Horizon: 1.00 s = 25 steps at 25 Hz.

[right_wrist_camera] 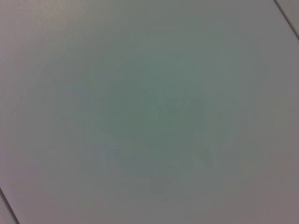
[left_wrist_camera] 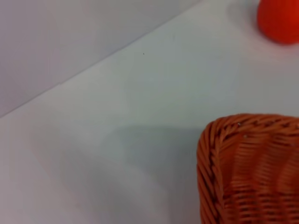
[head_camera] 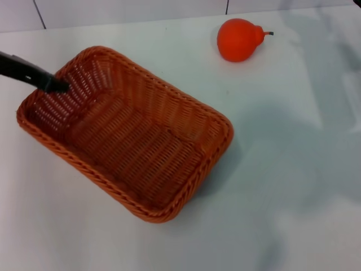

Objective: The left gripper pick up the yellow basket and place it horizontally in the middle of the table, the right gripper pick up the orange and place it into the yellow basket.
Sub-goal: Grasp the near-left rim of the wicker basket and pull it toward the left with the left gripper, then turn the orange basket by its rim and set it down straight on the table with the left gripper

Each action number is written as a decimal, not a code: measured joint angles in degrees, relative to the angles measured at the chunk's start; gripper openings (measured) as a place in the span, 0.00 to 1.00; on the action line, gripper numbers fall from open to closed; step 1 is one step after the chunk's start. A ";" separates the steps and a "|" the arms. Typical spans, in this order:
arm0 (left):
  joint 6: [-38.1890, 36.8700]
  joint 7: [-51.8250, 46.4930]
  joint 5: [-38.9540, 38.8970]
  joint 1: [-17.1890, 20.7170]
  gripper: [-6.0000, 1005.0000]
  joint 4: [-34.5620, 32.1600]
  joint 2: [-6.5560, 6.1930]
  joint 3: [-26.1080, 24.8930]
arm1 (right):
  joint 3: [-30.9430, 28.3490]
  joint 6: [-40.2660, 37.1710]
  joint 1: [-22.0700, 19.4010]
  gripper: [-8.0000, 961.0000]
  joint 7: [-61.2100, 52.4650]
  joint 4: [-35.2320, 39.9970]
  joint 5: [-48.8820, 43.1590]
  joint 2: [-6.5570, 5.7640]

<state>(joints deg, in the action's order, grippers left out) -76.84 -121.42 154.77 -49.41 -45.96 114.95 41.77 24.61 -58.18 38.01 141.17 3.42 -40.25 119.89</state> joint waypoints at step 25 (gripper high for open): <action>-6.81 -10.23 -28.18 16.69 0.20 -2.38 3.00 -22.38 | -0.80 1.29 0.21 0.92 -2.21 0.17 0.00 -0.10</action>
<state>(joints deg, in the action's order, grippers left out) -83.65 -131.65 126.59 -32.72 -48.34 117.95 19.39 23.81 -56.89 38.23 138.95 3.59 -40.25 119.79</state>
